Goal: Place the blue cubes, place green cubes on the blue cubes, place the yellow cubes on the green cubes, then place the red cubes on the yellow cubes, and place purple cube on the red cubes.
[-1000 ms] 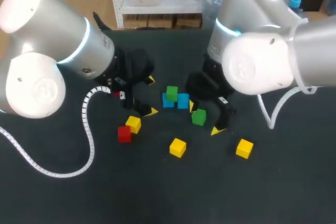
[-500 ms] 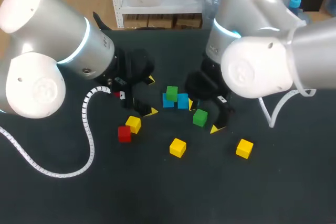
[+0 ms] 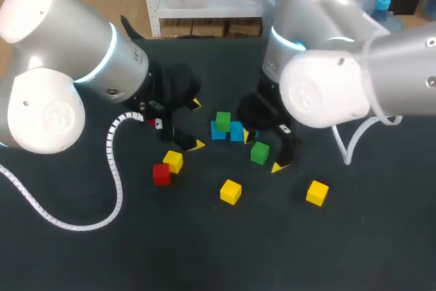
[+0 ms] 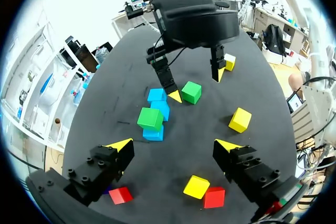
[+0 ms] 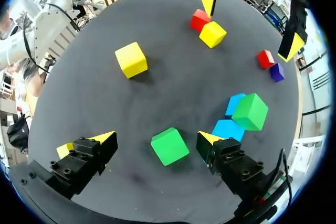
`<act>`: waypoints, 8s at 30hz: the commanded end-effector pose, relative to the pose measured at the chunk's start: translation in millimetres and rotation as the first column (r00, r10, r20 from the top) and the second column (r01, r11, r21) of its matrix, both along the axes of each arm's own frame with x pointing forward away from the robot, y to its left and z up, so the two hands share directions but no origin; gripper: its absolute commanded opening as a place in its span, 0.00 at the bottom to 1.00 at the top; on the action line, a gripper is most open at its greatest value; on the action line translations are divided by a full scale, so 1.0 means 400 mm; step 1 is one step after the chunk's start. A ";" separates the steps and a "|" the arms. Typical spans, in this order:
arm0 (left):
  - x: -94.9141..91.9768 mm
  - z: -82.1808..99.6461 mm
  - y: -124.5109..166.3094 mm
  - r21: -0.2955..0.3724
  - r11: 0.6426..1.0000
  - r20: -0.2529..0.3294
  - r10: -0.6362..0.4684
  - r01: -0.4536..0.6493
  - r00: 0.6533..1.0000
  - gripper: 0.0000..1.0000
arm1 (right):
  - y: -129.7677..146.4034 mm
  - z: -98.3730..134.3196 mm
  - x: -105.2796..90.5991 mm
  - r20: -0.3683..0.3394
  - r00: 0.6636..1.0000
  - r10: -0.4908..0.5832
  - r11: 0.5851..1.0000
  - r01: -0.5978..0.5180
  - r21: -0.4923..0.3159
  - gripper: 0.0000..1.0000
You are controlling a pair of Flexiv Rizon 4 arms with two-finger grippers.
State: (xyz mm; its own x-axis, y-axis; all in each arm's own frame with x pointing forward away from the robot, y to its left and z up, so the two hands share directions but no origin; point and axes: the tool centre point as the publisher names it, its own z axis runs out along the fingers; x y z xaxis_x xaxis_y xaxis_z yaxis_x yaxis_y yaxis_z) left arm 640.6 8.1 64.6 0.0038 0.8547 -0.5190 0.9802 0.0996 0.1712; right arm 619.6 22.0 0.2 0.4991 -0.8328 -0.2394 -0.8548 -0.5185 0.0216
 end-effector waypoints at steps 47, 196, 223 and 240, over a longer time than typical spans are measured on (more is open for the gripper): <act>0.000 -0.001 0.004 -0.005 1.000 0.001 -0.004 0.004 1.000 1.00 | -0.167 0.001 0.020 0.043 0.897 -0.440 0.892 0.442 -0.093 0.00; 0.000 -0.001 0.004 -0.005 1.000 0.001 -0.004 0.004 1.000 1.00 | -0.009 -0.040 0.180 -0.005 0.872 -0.490 0.869 0.488 -0.085 0.31; 0.000 -0.001 0.004 -0.005 1.000 0.001 -0.004 0.004 1.000 1.00 | -0.179 0.082 0.131 -0.030 0.915 -0.403 0.915 0.403 -0.005 1.00; 0.000 -0.001 0.004 -0.005 1.000 0.001 -0.004 0.004 1.000 1.00 | -0.169 0.012 0.102 -0.027 0.960 -0.279 0.960 0.279 -0.002 1.00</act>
